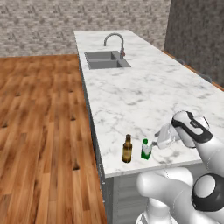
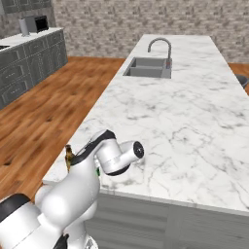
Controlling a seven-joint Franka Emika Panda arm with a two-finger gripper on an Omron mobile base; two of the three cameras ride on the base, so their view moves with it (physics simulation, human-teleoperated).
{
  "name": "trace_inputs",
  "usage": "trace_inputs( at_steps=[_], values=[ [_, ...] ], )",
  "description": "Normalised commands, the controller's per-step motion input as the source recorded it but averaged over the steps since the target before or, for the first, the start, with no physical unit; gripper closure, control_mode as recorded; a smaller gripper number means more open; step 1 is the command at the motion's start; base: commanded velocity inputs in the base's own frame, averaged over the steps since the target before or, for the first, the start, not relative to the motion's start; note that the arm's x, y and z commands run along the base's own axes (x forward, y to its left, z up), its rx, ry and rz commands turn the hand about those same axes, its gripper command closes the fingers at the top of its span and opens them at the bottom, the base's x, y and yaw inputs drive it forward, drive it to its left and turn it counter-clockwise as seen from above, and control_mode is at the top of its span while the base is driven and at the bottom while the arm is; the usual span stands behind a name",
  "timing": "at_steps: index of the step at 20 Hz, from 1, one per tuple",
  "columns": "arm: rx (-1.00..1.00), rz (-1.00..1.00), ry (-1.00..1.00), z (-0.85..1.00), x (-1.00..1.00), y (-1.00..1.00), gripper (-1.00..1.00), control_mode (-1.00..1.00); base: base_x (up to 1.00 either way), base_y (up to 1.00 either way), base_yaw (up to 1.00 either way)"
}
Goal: Pick the milk, beer from the counter and place them in the open cabinet.
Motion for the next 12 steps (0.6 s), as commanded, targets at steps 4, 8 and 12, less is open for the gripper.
trace_inputs(
  at_steps=[4, 8, 12],
  values=[
    [0.15, 0.04, 0.0, -0.14, 0.02, 0.0, -1.0, -1.0, 0.0, 0.0, 0.0],
    [0.07, 0.07, 0.0, 0.0, 0.01, 0.0, -1.0, -1.0, 0.0, 0.0, 0.0],
    [0.0, 0.07, 0.0, 0.0, 0.0, 0.0, -1.0, -1.0, 0.0, 0.0, 0.0]
  ],
)
